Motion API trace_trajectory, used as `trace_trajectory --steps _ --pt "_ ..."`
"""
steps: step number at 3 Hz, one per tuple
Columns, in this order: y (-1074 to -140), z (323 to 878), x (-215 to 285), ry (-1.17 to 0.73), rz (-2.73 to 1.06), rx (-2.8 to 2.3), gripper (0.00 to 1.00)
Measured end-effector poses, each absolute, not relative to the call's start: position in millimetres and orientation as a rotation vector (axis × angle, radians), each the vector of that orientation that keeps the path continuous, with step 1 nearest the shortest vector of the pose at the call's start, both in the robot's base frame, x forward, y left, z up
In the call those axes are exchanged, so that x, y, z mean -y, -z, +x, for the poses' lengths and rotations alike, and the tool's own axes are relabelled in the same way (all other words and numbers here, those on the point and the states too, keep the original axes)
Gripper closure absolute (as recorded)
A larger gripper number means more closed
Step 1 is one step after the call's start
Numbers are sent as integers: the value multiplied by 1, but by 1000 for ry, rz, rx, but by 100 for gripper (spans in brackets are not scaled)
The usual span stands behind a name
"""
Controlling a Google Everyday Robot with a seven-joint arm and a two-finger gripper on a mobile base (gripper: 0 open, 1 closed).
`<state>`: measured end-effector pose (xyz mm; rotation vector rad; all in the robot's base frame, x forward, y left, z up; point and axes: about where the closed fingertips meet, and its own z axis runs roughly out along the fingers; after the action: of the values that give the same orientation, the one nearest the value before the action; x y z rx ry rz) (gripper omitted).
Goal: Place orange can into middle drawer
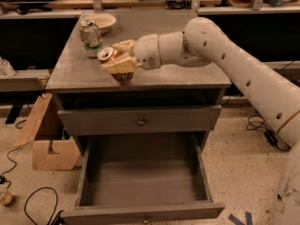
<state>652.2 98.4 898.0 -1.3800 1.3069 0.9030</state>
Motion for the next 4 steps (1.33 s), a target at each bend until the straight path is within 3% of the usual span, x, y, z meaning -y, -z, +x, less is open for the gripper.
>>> trace_trajectory --steps 1,3,4 --pt "-912 631 -89 -894 -1391 -1343 100" --pt "-944 550 -38 -788 -1282 -1484 100" --pt "-912 517 -20 -806 -1154 -1516 100"
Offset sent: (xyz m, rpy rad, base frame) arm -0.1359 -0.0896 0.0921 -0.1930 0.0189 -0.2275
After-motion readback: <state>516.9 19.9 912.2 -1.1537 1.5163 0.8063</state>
